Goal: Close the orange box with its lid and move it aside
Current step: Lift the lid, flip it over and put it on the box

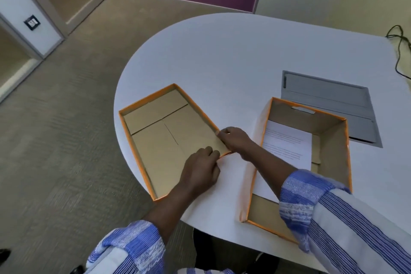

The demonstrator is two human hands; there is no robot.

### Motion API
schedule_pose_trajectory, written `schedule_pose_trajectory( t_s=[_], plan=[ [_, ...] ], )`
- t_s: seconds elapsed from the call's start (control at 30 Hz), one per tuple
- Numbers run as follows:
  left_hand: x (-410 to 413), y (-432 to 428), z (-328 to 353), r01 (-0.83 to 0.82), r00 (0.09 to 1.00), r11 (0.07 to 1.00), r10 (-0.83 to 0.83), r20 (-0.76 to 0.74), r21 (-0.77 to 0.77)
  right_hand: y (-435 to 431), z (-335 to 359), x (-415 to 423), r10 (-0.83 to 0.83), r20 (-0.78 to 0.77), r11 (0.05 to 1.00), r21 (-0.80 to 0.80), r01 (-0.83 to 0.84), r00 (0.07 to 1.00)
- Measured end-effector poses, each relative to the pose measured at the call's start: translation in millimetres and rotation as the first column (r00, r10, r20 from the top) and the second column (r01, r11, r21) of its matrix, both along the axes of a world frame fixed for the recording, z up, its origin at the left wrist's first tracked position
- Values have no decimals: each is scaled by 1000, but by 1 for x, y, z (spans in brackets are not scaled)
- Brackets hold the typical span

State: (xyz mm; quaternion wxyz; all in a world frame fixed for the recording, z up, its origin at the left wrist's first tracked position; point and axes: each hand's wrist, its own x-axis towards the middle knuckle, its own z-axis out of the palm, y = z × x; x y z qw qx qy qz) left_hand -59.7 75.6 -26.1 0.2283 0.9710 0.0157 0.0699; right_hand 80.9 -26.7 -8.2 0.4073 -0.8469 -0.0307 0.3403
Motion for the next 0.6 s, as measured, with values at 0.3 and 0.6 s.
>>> schedule_pose_trajectory(
  t_s=[0.3, 0.6],
  plan=[
    [34, 41, 64, -332, 912, 873, 394, 116, -358, -20, 57, 23, 79, 346, 997, -34, -72, 935],
    [118, -11, 178, -331, 923, 549, 358, -142, -767, -85, 154, 8, -136, 813, 987, 157, 11, 566]
  ],
)
